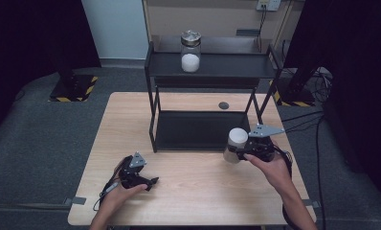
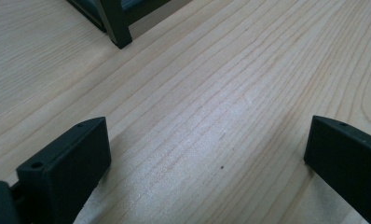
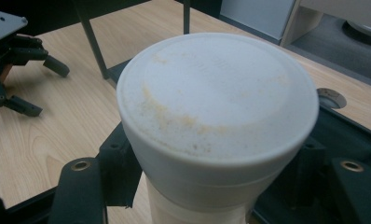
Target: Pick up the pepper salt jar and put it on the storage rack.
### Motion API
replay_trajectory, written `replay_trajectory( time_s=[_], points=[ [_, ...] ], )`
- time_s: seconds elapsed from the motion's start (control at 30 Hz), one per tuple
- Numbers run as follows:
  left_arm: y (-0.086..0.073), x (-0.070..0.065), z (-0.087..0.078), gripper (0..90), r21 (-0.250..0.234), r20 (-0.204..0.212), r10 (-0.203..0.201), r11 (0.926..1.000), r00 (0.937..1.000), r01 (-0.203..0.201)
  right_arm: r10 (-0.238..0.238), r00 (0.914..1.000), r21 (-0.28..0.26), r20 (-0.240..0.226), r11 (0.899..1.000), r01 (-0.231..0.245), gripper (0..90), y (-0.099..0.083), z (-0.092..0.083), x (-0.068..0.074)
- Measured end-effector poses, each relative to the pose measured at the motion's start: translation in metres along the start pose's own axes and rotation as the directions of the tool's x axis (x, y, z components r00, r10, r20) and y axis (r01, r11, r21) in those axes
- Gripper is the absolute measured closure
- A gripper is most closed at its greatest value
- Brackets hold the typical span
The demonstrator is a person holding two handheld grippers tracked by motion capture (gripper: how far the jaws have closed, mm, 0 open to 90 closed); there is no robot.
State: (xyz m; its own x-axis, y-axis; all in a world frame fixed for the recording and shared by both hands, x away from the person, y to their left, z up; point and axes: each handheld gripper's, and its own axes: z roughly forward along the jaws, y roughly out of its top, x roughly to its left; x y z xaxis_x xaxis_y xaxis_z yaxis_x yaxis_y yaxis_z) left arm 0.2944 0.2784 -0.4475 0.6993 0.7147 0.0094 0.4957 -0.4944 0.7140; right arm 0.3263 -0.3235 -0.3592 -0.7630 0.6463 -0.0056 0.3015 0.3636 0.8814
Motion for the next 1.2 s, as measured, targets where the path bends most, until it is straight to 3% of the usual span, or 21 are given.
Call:
replay_trajectory(
  time_s=[1.2],
  points=[
    [0.000,0.000,0.000,0.0,0.001,0.000,0.001,1.0000,1.0000,-0.001,-0.007,0.9998,0.009,0.016,1.000,0.007,35.4,0.041,0.004,-0.022]
  ],
)
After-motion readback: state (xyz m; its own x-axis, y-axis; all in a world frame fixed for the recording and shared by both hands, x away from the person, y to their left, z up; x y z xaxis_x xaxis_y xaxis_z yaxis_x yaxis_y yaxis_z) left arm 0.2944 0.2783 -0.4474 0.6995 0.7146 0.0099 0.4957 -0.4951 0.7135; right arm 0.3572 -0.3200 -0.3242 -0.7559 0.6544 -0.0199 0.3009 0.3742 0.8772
